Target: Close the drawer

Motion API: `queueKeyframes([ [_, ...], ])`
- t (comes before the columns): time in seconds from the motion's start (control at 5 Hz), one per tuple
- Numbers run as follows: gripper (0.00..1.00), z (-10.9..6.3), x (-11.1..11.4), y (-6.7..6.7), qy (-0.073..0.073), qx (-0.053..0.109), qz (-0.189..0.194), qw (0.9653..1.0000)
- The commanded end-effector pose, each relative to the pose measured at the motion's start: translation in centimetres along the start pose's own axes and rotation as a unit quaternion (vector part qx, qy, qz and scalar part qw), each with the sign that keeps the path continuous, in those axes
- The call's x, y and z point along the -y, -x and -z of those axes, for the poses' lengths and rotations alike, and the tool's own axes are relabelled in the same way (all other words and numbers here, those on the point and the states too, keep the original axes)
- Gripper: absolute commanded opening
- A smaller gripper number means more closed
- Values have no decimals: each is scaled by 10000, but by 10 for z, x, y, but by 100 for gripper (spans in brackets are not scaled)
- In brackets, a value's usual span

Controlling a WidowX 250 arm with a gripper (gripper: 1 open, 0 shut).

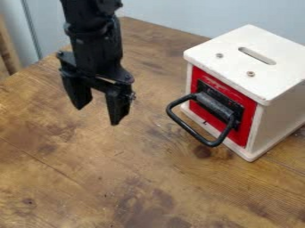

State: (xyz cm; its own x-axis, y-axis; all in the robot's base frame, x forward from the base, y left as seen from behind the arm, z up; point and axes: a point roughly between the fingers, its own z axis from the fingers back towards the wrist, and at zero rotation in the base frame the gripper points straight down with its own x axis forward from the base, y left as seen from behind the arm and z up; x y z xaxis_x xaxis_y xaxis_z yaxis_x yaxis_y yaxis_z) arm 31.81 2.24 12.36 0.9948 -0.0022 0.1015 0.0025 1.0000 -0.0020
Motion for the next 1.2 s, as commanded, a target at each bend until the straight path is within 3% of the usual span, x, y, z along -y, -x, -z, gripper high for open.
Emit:
queueKeyframes([
  [0.0,100,-26,-11,-11,-10,275,14,9996],
  [0.2,100,-39,-7,-8,14,257,208,9995],
  [0.4,100,-48,-2,-5,23,382,449,9983],
  [0.6,100,-56,3,-2,44,361,565,9977],
  [1.0,100,-60,11,3,54,427,752,9962],
])
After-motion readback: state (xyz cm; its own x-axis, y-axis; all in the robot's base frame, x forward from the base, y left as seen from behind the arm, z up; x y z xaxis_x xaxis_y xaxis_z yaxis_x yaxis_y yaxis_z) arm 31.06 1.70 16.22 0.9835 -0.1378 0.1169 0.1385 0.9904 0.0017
